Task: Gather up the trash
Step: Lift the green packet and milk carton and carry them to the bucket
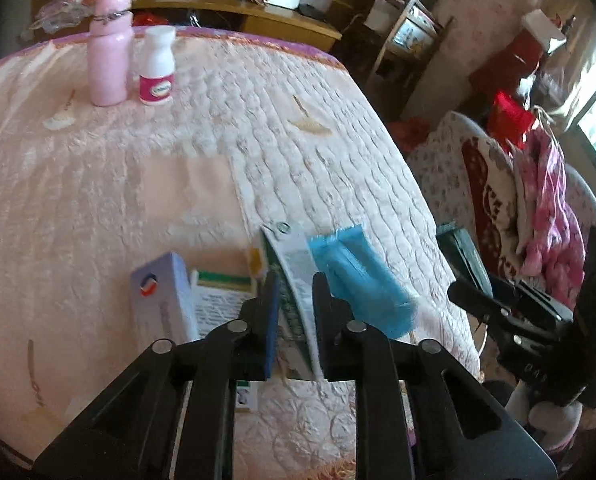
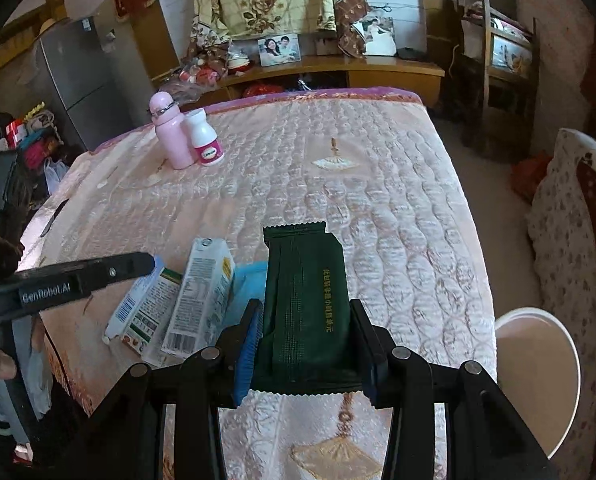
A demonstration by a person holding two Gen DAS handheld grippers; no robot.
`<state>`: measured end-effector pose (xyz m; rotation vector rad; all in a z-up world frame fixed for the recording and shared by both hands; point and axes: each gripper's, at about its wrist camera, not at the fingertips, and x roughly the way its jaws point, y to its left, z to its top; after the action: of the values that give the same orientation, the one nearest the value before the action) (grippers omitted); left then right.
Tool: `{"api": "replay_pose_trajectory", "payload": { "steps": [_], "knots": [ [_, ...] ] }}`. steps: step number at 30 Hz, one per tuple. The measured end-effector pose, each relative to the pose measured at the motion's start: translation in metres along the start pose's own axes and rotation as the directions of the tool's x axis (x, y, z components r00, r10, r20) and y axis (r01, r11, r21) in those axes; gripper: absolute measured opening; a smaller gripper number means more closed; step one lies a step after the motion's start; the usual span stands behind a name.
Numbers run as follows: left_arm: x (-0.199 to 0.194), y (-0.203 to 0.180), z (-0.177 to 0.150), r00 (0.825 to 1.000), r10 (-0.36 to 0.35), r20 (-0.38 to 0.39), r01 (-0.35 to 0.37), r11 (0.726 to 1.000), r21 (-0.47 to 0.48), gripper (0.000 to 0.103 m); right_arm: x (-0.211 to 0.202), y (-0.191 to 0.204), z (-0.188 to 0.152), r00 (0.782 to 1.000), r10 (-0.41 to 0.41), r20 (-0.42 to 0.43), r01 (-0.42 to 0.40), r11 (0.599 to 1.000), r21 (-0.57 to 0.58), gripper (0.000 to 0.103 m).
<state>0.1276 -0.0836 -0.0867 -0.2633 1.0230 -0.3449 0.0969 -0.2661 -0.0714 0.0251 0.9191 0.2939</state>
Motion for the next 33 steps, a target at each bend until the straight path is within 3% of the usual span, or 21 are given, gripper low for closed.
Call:
{"api": "replay_pose_trajectory", "payload": {
  "steps": [1,3,7,14,21,33],
  "knots": [
    [0.002,-0.003,-0.001,1.000,0.005,-0.003,-0.005,1.000,0.007,0.036,0.000,-0.002,-0.001,1.000,0.001,0.000,-0.001,1.000,0.005,0.041],
    [0.007,-0.009,-0.004,1.000,0.003,-0.009,-0.003,1.000,0.011,0.052,-0.001,-0.006,-0.003,1.000,0.004,0.000,-0.004,1.000,0.017,0.041],
    [0.027,-0.016,-0.009,0.996,0.068,-0.051,-0.066,0.997,0.032,0.052,-0.001,-0.011,-0.006,1.000,0.010,-0.002,-0.010,1.000,0.025,0.041],
    [0.064,-0.019,-0.015,0.988,0.104,-0.115,-0.100,0.994,0.034,0.052,-0.006,-0.019,-0.011,1.000,0.014,0.002,-0.015,0.999,0.040,0.041],
    [0.061,-0.021,-0.013,0.991,0.067,-0.115,-0.063,0.997,0.038,0.037,-0.012,-0.033,-0.016,1.000,0.006,0.011,-0.007,0.998,0.066,0.041],
    [0.015,-0.086,-0.001,0.999,-0.040,-0.015,0.042,0.989,0.139,0.037,-0.044,-0.067,-0.028,0.998,-0.038,0.053,0.031,0.993,0.115,0.041]
  ]
}}
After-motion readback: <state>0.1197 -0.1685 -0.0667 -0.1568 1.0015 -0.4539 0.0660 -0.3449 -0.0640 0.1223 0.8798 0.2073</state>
